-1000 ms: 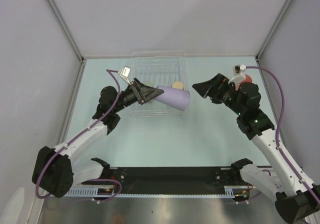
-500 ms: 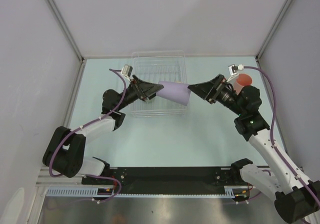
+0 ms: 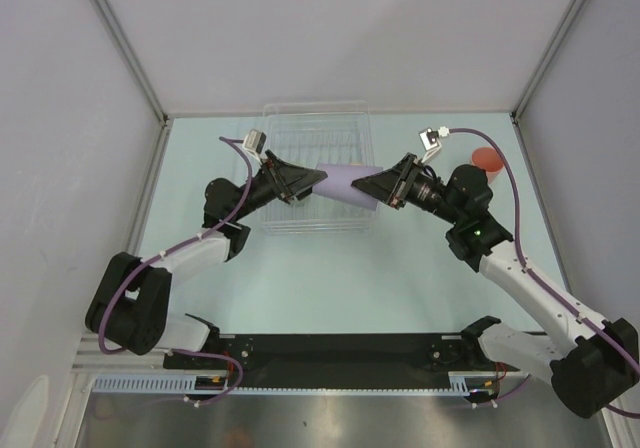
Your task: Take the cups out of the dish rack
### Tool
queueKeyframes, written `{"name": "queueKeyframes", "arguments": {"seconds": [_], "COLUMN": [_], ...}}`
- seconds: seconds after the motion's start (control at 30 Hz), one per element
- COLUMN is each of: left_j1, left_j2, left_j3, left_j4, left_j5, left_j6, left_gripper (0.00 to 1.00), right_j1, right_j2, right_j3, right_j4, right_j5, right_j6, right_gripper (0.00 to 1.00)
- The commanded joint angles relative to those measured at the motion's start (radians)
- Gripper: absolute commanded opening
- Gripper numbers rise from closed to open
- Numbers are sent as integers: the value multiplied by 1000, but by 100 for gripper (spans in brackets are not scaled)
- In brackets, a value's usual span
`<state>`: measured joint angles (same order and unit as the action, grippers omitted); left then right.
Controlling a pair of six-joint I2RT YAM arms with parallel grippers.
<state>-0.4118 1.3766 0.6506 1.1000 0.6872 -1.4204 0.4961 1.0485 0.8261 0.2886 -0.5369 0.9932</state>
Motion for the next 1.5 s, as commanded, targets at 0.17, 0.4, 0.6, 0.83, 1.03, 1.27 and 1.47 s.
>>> {"name": "queueKeyframes", "arguments": {"seconds": [0.17, 0.4, 0.6, 0.83, 1.03, 1.27, 1.47], "left_j1": [-1, 4, 4, 2, 2, 1, -2], "left_j2": [-16, -86, -116, -94, -120, -148, -177], "left_j3": [33, 186, 375, 443, 417, 397, 359], "left_j4": [40, -488, -1053, -1417, -1542, -1588, -1588], "left_j5": [37, -3, -260, -466, -545, -535, -554], "left_j6": [-3, 257, 535, 672, 718, 726, 719], "left_gripper": [31, 100, 100, 100, 100, 100, 100], "right_j1": [9, -39, -168, -198, -254, -284, -368], "right_j2": [-4, -87, -110, 169, 480, 780, 814], "right_j3": [45, 137, 347, 811, 1135, 1570, 1550], "right_j4": [21, -236, -648, -1136, -1390, -1645, -1623], "right_j5": [14, 116, 280, 818, 1011, 1080, 1071], "right_j6": [-31, -175, -333, -482, -435, -347, -346], "right_gripper": [0, 0, 0, 0, 0, 0, 0]}}
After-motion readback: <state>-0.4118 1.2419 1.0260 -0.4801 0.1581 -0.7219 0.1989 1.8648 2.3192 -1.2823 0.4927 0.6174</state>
